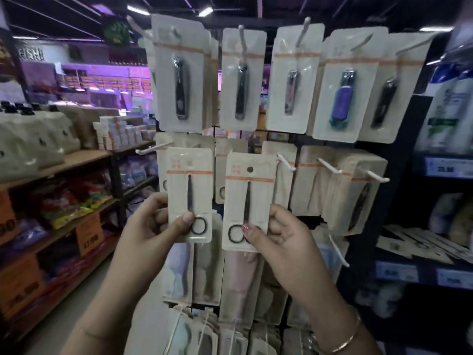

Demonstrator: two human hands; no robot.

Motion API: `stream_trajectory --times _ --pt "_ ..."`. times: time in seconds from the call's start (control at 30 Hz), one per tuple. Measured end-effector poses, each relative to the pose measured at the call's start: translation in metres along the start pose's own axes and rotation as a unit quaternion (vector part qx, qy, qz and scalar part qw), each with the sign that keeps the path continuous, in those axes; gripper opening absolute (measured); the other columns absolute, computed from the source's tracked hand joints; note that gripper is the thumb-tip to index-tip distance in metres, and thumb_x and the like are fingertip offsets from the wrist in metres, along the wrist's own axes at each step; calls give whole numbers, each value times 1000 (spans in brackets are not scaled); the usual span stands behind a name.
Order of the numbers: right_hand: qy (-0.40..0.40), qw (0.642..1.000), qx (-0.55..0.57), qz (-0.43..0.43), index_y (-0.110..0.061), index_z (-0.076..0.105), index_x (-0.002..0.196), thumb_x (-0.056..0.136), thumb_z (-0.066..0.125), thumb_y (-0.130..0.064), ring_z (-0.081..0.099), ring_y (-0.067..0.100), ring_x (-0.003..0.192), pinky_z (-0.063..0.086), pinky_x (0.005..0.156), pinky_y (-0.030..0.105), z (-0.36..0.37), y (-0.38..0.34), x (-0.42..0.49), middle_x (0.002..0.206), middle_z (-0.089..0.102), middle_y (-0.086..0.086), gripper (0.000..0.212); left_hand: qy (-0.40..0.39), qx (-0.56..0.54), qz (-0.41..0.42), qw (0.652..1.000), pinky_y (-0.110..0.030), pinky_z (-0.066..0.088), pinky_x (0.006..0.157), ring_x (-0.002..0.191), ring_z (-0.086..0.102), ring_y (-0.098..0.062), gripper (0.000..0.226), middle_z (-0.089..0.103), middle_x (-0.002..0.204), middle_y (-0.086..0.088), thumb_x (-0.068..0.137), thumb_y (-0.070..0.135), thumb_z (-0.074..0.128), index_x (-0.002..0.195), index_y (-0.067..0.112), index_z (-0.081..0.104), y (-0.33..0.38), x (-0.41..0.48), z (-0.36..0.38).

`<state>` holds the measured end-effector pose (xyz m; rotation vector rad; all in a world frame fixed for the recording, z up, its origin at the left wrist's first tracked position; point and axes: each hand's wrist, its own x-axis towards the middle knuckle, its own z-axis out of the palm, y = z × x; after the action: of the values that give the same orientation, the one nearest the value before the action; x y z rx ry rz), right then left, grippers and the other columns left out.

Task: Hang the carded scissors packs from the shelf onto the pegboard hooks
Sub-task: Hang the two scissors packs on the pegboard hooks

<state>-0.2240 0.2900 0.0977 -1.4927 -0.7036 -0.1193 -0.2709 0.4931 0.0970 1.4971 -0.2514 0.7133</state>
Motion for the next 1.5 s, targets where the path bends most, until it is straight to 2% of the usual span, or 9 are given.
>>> stream_trajectory --times 0.3,0.5,0.63,0.83,1.07,1.13,1.23,1.4,1.5 --pt "-9 1000 6 5 -11 64 100 88 64 -8 65 13 60 55 50 25 25 1 23 91 78 4 13 -7 0 -1 1000 -21 58 67 85 75 -19 21 78 94 -5 80 18 66 100 25 65 -5 19 -25" --pt "11 1000 -3 10 -17 66 97 88 65 -11 65 21 58 55 48 26 26 7 29 90 78 3 11 -4 10 -24 1000 -57 52 77 81 74 -25 24 78 90 -9 77 23 69 100 23 65 -8 26 -31" --pt "18 1000 -18 14 -17 65 97 88 65 -11 64 11 54 56 50 27 24 12 33 89 78 0 10 -14 7 -24 1000 -45 57 75 86 73 -33 24 77 91 -10 77 23 69 101 22 65 -11 27 -34" --pt "20 999 -26 17 -22 66 96 88 65 -15 65 15 57 57 56 35 23 20 41 90 78 -1 10 -33 -20 -18 999 -21 58 63 80 75 -21 26 78 91 -9 80 18 67 105 20 64 -14 30 -38" --pt "20 999 -20 21 -19 66 95 87 67 -13 69 15 68 58 55 25 21 28 49 88 78 0 10 -50 -3 -32 998 -21 57 62 77 74 -17 25 78 86 -7 82 15 66 107 12 61 -24 46 -36" --pt "26 998 -31 38 -8 64 98 86 68 -15 70 18 73 60 58 29 21 30 55 92 76 12 15 -50 10 -38 998 -27 59 65 78 73 -20 21 77 86 -9 85 13 65 105 9 59 -28 55 -35" --pt "43 995 -54 70 16 48 107 86 69 -19 69 25 73 61 72 47 21 29 67 109 54 41 46 -55 24 -50 997 -41 58 76 82 69 -28 18 73 89 -16 87 10 64 103 2 57 -35 70 -32" --pt "63 992 -68 83 16 51 104 86 69 -19 67 19 73 61 75 47 22 33 81 109 59 38 43 -53 38 -70 995 -48 53 81 83 64 -29 14 68 86 -14 87 10 66 98 4 62 -48 89 -30" --pt "68 991 -72 89 13 54 101 86 69 -19 69 14 68 58 79 53 22 37 87 106 64 32 38 -57 31 -74 995 -40 57 75 80 69 -22 9 74 82 -4 86 11 66 94 14 65 -54 96 -28"
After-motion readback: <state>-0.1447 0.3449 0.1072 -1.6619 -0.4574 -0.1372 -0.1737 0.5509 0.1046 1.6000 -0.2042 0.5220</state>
